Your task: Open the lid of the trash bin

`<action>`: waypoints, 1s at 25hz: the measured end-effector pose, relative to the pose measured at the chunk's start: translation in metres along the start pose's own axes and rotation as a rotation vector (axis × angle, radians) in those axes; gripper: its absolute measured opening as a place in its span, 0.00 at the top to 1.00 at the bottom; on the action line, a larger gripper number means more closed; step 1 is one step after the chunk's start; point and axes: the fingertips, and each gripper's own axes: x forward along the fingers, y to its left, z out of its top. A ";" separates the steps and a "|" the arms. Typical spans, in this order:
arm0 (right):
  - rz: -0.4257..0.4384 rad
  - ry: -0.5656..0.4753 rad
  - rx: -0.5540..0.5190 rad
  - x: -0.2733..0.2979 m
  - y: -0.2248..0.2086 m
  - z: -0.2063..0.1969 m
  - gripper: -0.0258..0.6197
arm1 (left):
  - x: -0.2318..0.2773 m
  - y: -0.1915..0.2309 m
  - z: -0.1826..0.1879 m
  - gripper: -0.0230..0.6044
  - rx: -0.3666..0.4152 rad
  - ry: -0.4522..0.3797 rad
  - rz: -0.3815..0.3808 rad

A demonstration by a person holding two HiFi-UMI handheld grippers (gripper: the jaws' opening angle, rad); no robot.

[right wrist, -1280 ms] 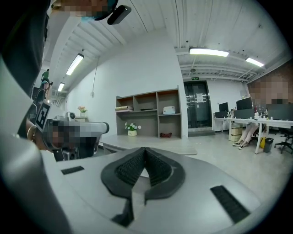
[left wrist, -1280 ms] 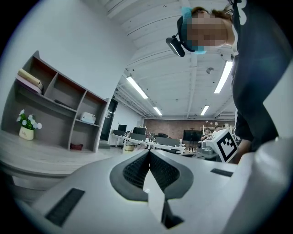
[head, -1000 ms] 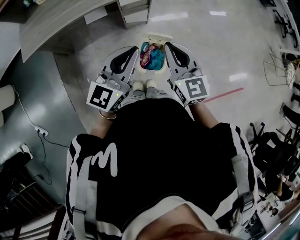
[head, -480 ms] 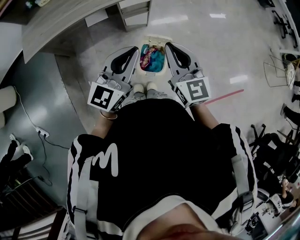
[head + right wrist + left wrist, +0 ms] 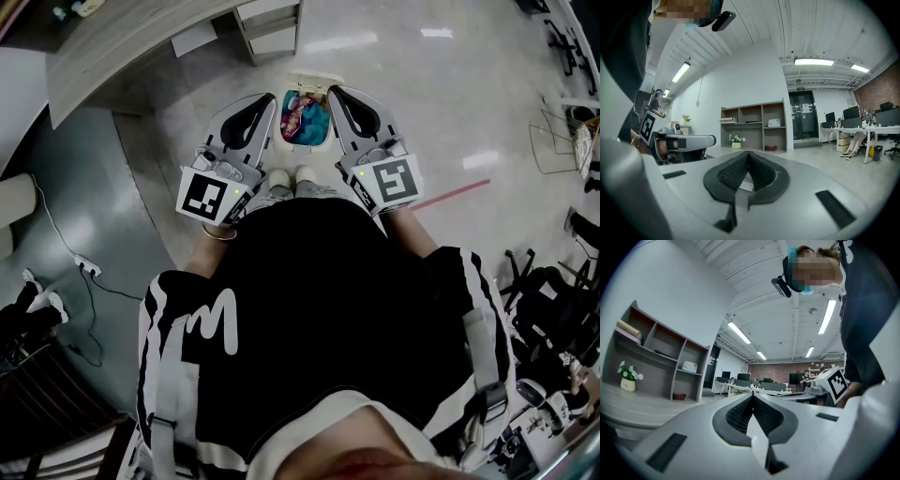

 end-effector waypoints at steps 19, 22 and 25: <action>0.025 -0.017 -0.007 0.001 0.003 0.003 0.95 | 0.001 0.001 0.003 0.96 0.010 0.005 0.012; 0.028 -0.022 -0.003 0.001 0.003 0.004 0.95 | 0.001 0.000 0.003 0.96 0.010 0.005 0.015; 0.035 -0.021 -0.003 0.003 0.005 0.003 0.95 | 0.001 0.001 0.003 0.96 0.010 0.006 0.014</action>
